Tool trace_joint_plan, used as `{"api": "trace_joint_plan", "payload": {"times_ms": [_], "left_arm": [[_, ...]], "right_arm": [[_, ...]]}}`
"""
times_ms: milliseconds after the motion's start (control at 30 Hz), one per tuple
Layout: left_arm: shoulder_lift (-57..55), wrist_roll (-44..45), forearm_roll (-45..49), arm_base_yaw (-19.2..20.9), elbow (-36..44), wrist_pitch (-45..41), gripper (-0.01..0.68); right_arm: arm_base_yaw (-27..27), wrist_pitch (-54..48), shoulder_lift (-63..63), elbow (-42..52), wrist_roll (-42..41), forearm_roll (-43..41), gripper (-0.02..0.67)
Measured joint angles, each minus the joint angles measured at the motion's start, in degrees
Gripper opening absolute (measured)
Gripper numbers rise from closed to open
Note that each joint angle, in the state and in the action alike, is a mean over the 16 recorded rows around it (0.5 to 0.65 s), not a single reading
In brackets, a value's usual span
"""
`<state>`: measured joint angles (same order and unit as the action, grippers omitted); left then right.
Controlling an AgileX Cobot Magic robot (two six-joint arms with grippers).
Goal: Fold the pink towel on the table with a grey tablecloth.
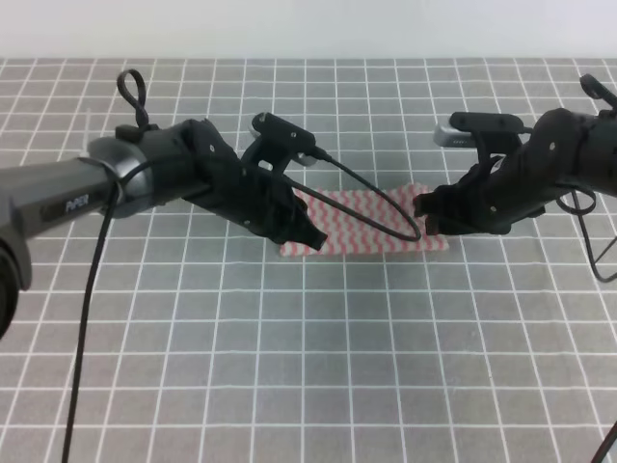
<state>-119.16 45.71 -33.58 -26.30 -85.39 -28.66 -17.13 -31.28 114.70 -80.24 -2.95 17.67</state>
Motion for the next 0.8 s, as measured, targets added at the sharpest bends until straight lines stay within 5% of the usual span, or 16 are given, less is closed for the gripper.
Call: {"api": "trace_joint_plan", "payload": {"times_ms": [500, 800], "left_arm": [[-1.66, 0.37, 0.47, 0.0, 0.01, -0.81, 0.0], [-1.79, 1.23, 0.48, 0.0, 0.0, -0.66, 0.0]], "right_arm": [[0.0, -3.07, 3.98, -4.2, -1.67, 1.72, 0.314], [0.01, -4.33, 5.09, -5.76, -1.92, 1.85, 0.181]]}}
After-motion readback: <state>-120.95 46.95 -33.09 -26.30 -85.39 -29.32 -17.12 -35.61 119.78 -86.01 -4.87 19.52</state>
